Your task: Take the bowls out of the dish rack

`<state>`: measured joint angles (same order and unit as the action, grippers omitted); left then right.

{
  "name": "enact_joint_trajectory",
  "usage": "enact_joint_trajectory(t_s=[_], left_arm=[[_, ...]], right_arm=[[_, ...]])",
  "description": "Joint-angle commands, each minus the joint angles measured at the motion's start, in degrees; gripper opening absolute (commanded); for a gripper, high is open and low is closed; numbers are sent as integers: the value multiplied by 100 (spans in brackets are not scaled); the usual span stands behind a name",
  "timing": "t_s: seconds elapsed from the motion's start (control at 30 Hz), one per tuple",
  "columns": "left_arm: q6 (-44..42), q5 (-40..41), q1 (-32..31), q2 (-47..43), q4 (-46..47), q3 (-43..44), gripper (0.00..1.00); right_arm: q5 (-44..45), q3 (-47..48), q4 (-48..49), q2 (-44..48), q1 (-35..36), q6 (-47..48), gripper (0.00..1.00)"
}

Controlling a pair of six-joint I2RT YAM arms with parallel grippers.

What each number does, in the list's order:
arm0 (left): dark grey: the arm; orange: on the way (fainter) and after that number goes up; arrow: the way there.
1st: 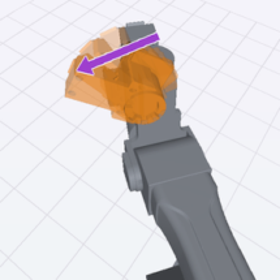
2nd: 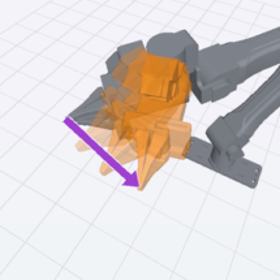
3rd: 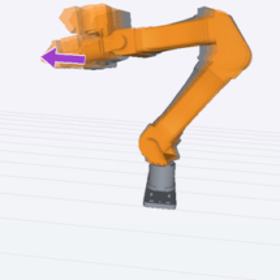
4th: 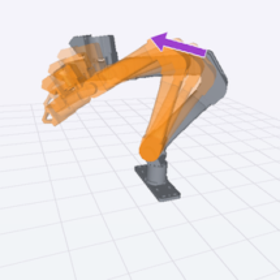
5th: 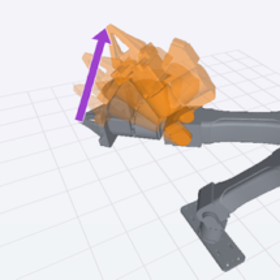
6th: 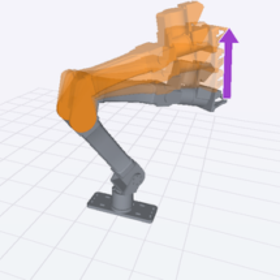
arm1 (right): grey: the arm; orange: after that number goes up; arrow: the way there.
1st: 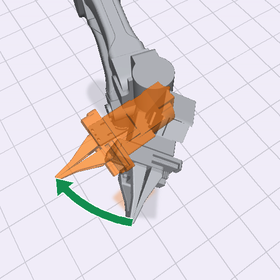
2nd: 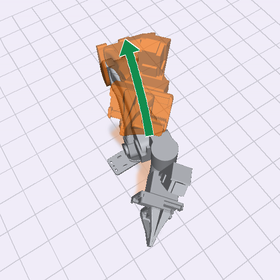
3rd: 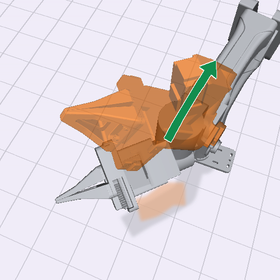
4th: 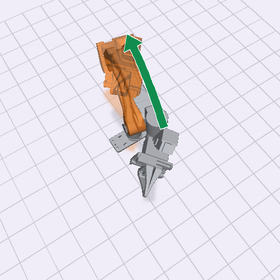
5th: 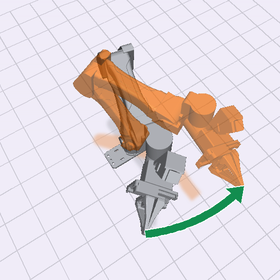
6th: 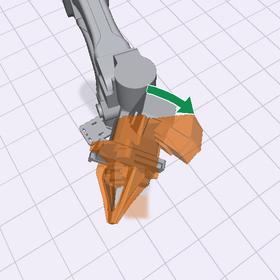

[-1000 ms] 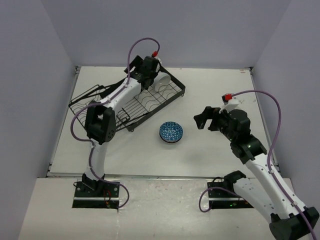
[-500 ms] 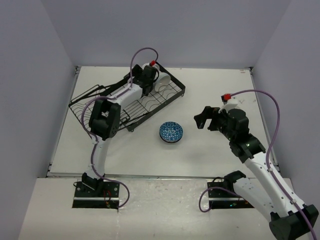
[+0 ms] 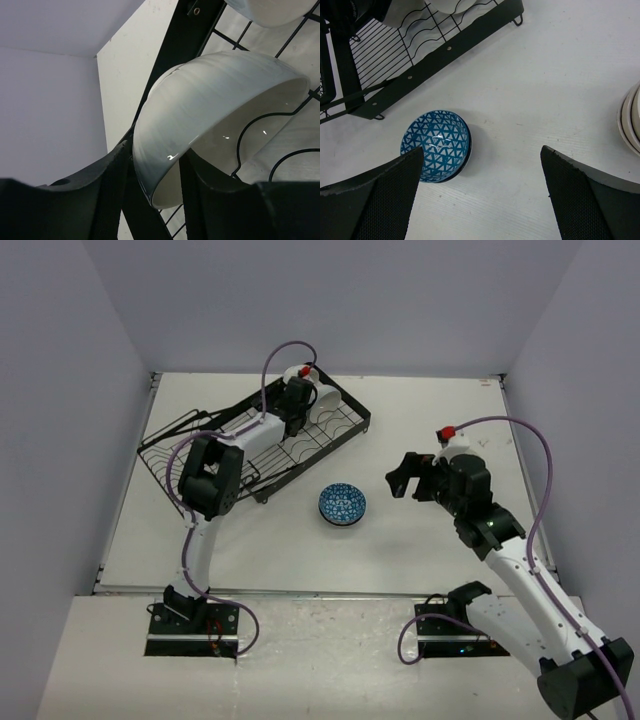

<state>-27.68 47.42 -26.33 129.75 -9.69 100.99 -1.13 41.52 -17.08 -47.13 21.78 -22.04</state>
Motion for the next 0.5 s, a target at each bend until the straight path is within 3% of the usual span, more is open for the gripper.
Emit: enact_joint_trajectory(t_s=[0.0,0.27,0.3,0.4,0.47], left_arm=[[-70,250,-30,-56,433,-53,45],[-290,663,-197,-152,863,-193,27],[-334,690,-215,-161,1081,-220,20],[-483,795,-241,-126,1320,-290,12],[-580,822,-241,-73,1408,-273,10]], right_arm=[[-89,120,188,-15,-16,69,99],[-151,120,188,-59,-7,95,99],[-151,120,188,-59,-7,95,99],[-177,120,179,-50,-16,104,99],[-186,129,170,-50,-16,112,99]])
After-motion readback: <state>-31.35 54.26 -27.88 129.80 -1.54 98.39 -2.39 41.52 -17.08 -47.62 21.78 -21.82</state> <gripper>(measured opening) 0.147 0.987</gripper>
